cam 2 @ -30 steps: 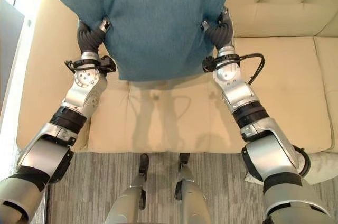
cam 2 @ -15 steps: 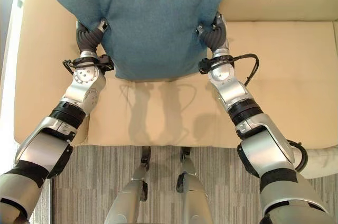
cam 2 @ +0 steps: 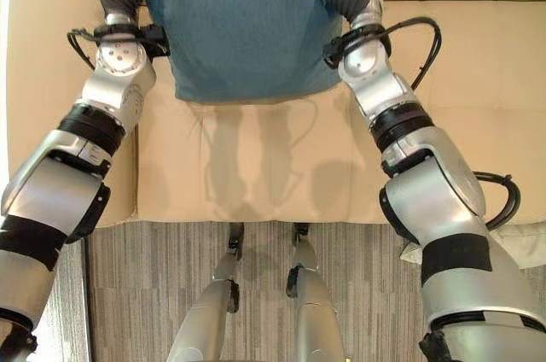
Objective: Pick up all the scattered cushions and arrange them neatly on the sofa.
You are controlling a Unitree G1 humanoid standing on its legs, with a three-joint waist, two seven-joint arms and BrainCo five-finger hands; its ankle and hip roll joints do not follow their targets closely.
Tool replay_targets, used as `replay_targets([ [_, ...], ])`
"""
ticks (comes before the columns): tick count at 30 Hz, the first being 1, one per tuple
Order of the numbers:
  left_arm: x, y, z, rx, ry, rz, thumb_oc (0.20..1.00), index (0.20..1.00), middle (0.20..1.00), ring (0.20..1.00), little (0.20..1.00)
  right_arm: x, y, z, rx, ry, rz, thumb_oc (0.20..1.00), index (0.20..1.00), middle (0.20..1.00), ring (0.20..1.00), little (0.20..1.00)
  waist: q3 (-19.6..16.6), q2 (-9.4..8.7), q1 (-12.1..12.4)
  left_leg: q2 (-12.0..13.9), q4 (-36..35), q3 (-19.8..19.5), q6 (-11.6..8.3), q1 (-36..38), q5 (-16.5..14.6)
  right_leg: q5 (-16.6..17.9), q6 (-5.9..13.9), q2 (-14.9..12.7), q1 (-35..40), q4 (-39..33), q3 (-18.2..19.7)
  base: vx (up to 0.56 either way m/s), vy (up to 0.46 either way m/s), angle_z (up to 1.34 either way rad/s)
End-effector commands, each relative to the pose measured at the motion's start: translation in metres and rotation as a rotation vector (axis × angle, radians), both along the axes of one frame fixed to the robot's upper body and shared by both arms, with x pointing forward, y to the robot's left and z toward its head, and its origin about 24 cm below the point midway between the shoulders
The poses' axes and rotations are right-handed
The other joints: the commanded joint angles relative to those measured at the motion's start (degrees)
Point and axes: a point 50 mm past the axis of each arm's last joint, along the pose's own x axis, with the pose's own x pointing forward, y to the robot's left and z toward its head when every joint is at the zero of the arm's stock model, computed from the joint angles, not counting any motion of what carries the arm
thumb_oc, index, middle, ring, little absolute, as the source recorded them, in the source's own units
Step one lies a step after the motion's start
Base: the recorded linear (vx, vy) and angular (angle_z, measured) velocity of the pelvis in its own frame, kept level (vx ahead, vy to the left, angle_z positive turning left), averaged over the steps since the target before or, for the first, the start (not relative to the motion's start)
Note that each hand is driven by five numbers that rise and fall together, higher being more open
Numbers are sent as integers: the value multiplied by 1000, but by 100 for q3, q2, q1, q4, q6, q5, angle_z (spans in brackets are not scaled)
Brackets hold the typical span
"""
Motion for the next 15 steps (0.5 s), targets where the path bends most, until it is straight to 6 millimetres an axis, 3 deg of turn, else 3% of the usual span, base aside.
replay_targets([
  [1, -19, -15, 67, 61, -194, -32, 1000, 1000, 1000, 1000, 1000, -9, 25, 44, -69, -125, 16, 1000, 1000, 1000, 1000, 1000, 205, 61, -20, -35, -6, 144, -171, 172, 60, -221, 848, -169, 181, 314, 348, 0, 0, 0],
  [5, -17, 6, 70, -34, -158, 0, 1000, 1000, 1000, 1000, 1000, -9, -2, 54, -37, -99, -90, 1000, 1000, 1000, 1000, 1000, 191, 86, -20, -62, 1, 131, -173, 361, 33, -250, 829, -168, 411, 285, 328, 3, 0, -1],
  [15, -19, 87, 41, -134, -53, 167, 1000, 1000, 1000, 1000, 1000, -21, -63, 65, 44, -121, -219, 1000, 1000, 1000, 1000, 1000, 142, 43, -17, -35, -4, 183, -185, 887, -88, -328, 792, -138, 958, 236, 318, 2, -1, 1],
])
